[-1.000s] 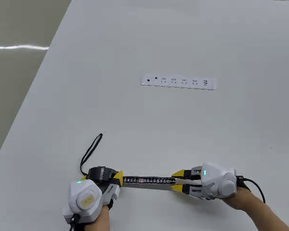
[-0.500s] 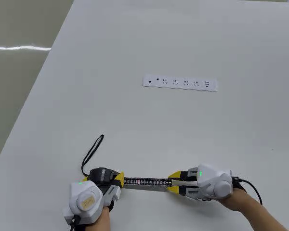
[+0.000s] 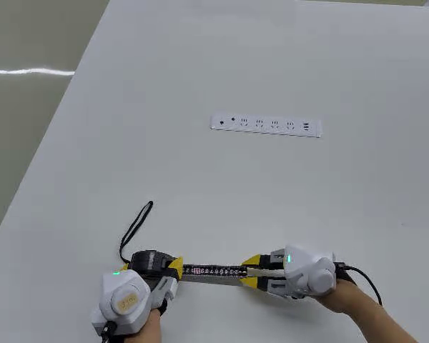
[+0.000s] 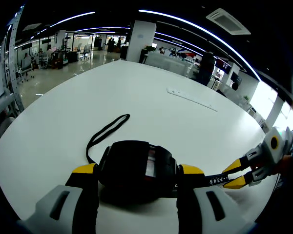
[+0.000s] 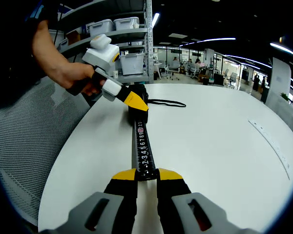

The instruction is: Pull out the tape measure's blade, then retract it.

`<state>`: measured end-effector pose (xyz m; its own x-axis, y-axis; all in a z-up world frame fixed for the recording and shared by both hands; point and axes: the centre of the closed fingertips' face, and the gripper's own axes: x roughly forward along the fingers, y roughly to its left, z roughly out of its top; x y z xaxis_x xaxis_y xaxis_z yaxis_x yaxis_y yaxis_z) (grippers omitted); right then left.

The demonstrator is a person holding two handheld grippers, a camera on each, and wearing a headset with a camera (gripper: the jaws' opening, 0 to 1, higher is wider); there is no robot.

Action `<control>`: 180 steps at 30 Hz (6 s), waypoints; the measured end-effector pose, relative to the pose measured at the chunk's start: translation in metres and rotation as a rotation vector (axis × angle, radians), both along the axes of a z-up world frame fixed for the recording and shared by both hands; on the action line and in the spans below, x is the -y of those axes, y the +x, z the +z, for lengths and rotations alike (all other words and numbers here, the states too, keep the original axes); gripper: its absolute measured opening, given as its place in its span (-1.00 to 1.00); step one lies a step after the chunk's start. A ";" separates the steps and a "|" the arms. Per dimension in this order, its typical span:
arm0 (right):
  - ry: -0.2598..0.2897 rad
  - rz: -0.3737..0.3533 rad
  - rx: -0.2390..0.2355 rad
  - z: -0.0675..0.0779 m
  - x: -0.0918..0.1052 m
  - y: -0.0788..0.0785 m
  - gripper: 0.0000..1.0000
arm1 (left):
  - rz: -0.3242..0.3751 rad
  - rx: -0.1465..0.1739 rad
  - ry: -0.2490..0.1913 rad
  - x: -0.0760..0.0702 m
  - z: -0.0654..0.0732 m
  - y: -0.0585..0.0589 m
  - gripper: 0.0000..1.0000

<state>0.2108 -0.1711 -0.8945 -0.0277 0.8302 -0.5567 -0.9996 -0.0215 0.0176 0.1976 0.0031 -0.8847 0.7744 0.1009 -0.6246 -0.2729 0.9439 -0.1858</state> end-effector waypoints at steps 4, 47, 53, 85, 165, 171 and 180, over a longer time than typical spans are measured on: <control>0.000 0.003 -0.001 0.000 -0.003 0.000 -0.74 | 0.000 -0.001 -0.001 0.000 0.000 0.000 0.24; 0.018 0.014 -0.016 -0.002 -0.035 -0.007 -0.74 | -0.021 0.001 -0.009 -0.001 0.000 0.000 0.23; 0.025 0.015 -0.021 -0.003 -0.041 -0.008 -0.74 | -0.023 0.000 -0.016 -0.001 -0.001 0.000 0.23; 0.040 0.034 -0.027 -0.001 -0.077 -0.013 -0.74 | -0.012 0.007 -0.054 -0.003 0.001 0.000 0.24; 0.012 0.114 0.002 -0.016 -0.119 -0.023 -0.72 | -0.039 -0.014 -0.069 0.003 -0.006 -0.001 0.26; 0.000 0.108 0.001 -0.019 -0.119 -0.023 -0.72 | -0.052 -0.018 -0.064 0.004 -0.007 -0.001 0.26; 0.002 0.102 0.002 -0.020 -0.119 -0.023 -0.72 | -0.058 -0.020 -0.066 0.005 -0.009 -0.001 0.27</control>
